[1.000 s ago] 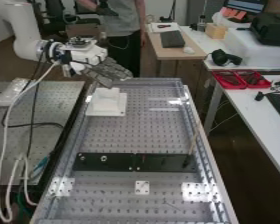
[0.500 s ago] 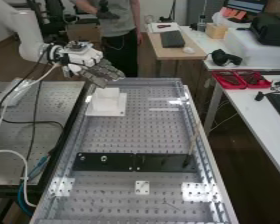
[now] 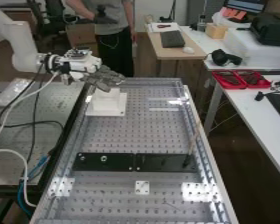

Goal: Grab the bearing and place it in the white container

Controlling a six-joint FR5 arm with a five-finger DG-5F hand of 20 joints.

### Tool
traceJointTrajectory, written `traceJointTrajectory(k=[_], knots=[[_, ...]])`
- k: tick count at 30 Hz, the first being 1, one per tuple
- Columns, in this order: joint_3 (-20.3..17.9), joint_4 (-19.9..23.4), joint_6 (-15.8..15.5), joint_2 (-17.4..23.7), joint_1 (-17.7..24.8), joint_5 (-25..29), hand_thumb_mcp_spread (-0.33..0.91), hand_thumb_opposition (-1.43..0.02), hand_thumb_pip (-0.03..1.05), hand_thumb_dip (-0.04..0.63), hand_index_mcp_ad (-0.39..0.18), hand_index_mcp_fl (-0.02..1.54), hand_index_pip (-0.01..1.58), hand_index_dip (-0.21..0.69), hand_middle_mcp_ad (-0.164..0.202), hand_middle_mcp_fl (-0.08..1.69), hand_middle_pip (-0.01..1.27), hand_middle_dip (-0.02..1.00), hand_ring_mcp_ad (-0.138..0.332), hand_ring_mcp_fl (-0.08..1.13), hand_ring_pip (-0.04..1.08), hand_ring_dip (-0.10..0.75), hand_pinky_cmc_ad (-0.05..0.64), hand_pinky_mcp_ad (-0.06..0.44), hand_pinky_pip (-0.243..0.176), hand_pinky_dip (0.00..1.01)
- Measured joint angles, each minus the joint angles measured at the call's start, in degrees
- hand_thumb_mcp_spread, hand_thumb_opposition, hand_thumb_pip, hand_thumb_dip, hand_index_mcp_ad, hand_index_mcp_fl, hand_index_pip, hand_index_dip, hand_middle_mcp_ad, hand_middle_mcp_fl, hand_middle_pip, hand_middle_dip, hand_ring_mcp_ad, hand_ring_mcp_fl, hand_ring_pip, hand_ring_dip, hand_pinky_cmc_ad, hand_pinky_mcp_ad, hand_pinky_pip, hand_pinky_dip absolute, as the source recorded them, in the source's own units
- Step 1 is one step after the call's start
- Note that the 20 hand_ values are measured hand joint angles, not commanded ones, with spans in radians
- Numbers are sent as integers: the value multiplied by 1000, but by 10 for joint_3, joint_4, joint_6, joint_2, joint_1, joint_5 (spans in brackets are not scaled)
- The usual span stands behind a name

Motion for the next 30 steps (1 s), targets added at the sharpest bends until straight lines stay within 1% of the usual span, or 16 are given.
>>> traceJointTrajectory(k=[1,2,4,7,9,11,16,18,19,22,24,25,26,27,30], knots=[[-7,8,-2,-2,-1,-11,330,-817,661,222,-61,417,1405,65,82,124,124,232,145,2,120,87,380,291,-124,407],[-9,11,-3,-2,-2,-15,330,-817,661,222,-61,414,1405,65,75,124,124,232,145,2,126,87,380,291,-124,407],[-15,21,-6,-9,-5,-26,330,-817,661,222,-61,419,1407,65,80,122,124,232,145,2,126,87,380,291,-124,407],[-18,27,-4,-20,-8,-35,323,-817,661,222,-61,417,1424,65,82,126,124,232,145,2,126,87,380,295,-124,407],[-20,36,1,-35,-11,-42,323,-817,661,218,-61,417,1428,54,82,126,124,232,145,2,126,87,380,295,-124,407],[-20,43,4,-44,-14,-43,323,-817,661,222,-61,417,1422,31,79,122,124,232,145,2,127,87,380,293,-120,407],[-19,52,10,-57,-20,-36,323,-817,661,222,-61,415,1426,31,82,126,124,232,145,3,134,87,380,293,-120,407],[-17,50,13,-58,-21,-35,323,-817,661,222,-61,415,1426,31,82,122,124,232,145,5,129,87,380,293,-124,407],[-16,49,14,-58,-21,-34,323,-817,661,222,-61,415,1426,31,82,126,124,232,145,0,147,87,380,293,-120,410],[-11,30,25,-60,-24,-32,323,-817,661,222,-61,417,1426,31,82,126,124,232,145,7,148,87,380,293,-120,412],[-6,12,35,-61,-25,-32,328,-826,668,222,-63,337,1464,35,82,101,124,232,145,7,152,87,380,293,-120,421],[-2,-2,43,-62,-26,-31,328,-827,696,222,-63,305,1473,35,82,108,124,232,145,7,148,87,380,293,-120,417],[0,-11,49,-63,-27,-31,328,-827,735,223,-65,222,1477,35,82,87,124,232,145,7,147,87,380,293,-124,429],[2,-19,54,-63,-28,-31,326,-827,763,225,-72,194,1477,35,82,86,124,232,145,0,157,89,380,293,-124,447],[3,-22,54,-61,-29,-29,323,-819,787,227,-79,73,1429,31,82,75,124,232,145,3,168,89,380,293,-120,480]])
